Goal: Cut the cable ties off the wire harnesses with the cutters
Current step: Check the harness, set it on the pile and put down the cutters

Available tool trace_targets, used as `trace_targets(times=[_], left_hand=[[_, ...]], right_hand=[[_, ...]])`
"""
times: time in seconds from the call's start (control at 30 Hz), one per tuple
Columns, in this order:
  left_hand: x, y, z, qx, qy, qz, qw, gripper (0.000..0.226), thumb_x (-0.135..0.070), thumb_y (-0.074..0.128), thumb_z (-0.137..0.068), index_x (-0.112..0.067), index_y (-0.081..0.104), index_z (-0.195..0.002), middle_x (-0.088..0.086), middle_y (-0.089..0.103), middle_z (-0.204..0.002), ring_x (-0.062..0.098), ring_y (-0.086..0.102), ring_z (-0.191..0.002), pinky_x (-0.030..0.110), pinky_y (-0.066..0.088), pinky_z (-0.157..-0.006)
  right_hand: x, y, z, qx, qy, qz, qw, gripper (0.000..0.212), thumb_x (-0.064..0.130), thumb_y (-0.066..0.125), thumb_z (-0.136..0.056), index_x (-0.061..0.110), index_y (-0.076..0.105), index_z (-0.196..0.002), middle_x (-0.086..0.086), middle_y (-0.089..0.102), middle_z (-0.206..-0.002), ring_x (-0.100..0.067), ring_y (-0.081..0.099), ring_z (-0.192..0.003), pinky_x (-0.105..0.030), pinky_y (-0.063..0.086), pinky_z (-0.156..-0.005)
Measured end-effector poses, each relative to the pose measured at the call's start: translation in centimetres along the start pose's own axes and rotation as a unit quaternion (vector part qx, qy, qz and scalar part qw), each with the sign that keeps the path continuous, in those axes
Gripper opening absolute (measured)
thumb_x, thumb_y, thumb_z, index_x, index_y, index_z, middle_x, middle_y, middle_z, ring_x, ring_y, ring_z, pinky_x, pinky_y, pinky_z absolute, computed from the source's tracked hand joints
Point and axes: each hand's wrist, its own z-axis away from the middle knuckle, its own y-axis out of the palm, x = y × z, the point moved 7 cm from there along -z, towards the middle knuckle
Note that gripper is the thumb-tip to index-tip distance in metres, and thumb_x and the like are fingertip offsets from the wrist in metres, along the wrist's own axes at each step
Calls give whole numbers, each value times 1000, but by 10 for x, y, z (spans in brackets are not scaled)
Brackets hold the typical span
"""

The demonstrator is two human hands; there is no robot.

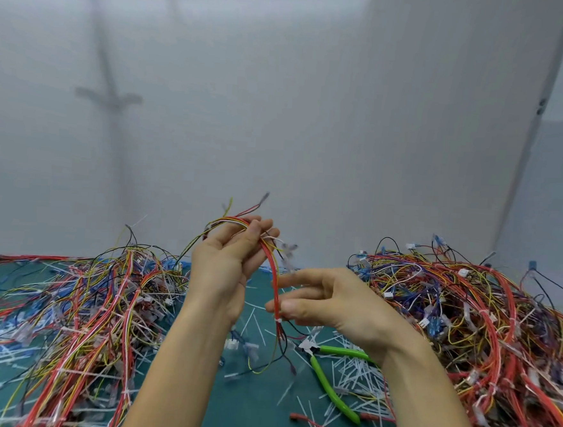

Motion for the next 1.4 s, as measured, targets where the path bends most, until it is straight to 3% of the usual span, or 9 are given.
trace_targets(times=[0.3, 0.43, 0.53, 0.73, 0.87, 0.97, 1.07, 1.17, 1.4], left_hand=[[-1, -4, -6, -25, -42, 146, 988, 15, -10, 50, -98, -3, 63, -93, 3, 76, -81, 12, 74, -79, 23, 60, -70], [4, -3, -4, -26, -107, 237, 965, 19, -21, 55, -97, -5, 65, -97, 8, 76, -91, 16, 74, -89, 30, 57, -88], [8, -4, -2, -28, -157, 295, 942, 29, -24, 58, -96, 2, 63, -107, 15, 73, -106, 24, 70, -105, 37, 52, -95], [22, 0, 5, -56, -246, 322, 912, 45, -23, 72, -85, 5, 49, -112, 23, 61, -111, 33, 63, -108, 44, 52, -79], [30, -2, 11, -47, -282, 382, 879, 70, -35, 68, -86, 20, 40, -120, 37, 52, -123, 45, 51, -121, 51, 44, -96], [36, -9, 8, -87, -277, 419, 860, 65, -38, 56, -95, 21, 41, -118, 37, 52, -124, 44, 51, -119, 49, 42, -98], [43, -15, 3, -115, -270, 360, 886, 36, -30, 46, -102, 0, 50, -121, 18, 66, -117, 29, 62, -111, 41, 46, -93], [44, -16, 0, -99, -256, 310, 910, 13, -22, 47, -101, -13, 55, -98, 6, 72, -85, 19, 69, -94, 37, 49, -83], [30, -8, -8, -16, -196, 208, 958, 29, -1, 41, -98, 2, 61, -78, 10, 65, -66, 18, 66, -57, 34, 62, -64]], right_hand=[[7, -4, -8, -133, -62, -137, 980, 18, -1, 67, -87, 15, 75, -92, -9, 78, -86, -18, 75, -74, -28, 62, -72], [10, -17, -4, -180, -81, -207, 958, 22, -2, 65, -88, 17, 78, -86, -8, 78, -86, -19, 75, -74, -27, 60, -63], [11, -27, 0, -193, -97, -247, 945, 20, -1, 65, -87, 14, 77, -90, -8, 77, -86, -19, 74, -74, -27, 59, -61], [11, -39, 3, -217, -111, -282, 928, 20, -1, 63, -87, 13, 78, -89, -7, 77, -84, -19, 75, -74, -25, 58, -57], [13, -41, 6, -220, -121, -273, 929, 21, -1, 63, -86, 13, 78, -90, -8, 77, -85, -19, 74, -74, -25, 58, -56], [15, -43, 8, -217, -123, -253, 935, 19, -1, 65, -84, 13, 78, -89, -10, 77, -86, -20, 75, -74, -26, 58, -58], [17, -43, 10, -192, -111, -204, 954, 20, -3, 66, -85, 12, 78, -89, -12, 77, -88, -22, 75, -76, -27, 59, -61], [18, -37, 12, -132, -83, -133, 979, 18, -4, 67, -85, 9, 76, -92, -13, 77, -89, -23, 75, -79, -28, 61, -67], [11, -40, 13, -124, 17, 19, 992, 35, -9, 38, -91, 13, 59, -109, -2, 77, -90, -22, 76, -79, -32, 54, -73]])
